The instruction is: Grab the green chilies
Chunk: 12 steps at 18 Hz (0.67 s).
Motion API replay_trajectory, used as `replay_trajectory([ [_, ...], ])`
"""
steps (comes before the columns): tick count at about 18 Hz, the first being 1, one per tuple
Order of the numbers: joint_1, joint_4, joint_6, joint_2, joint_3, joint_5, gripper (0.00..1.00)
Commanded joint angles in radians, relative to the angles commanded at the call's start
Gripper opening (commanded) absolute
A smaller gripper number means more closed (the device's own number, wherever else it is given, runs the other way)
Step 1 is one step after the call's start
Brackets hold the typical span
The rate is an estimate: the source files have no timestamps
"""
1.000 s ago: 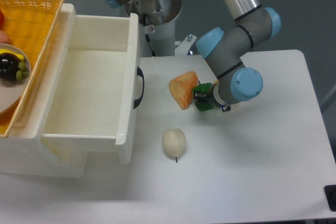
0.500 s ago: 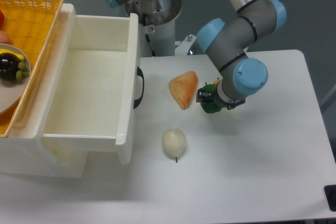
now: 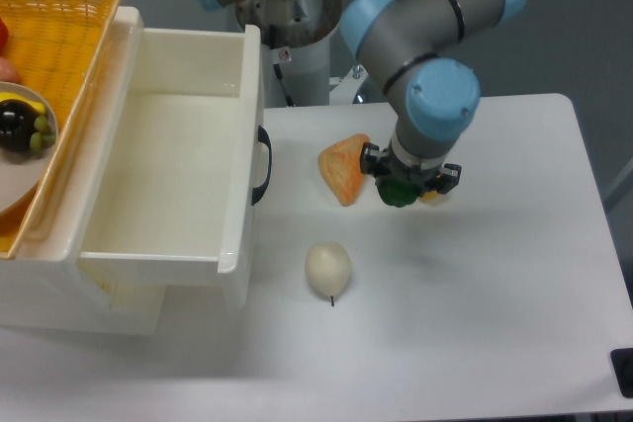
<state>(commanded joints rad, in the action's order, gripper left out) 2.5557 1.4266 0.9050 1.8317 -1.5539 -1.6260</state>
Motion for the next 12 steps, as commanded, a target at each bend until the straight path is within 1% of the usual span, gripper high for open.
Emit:
replay_trajectory([
  [2, -0.005, -0.005, 0.015, -0.002, -0.003, 0.0, 0.42],
  [4, -0.011, -0.005, 0.048, 0.0, -0.006, -0.002, 0.42],
  [12, -0.011, -0.005, 0.049, -0.003, -0.011, 0.0, 0.41],
])
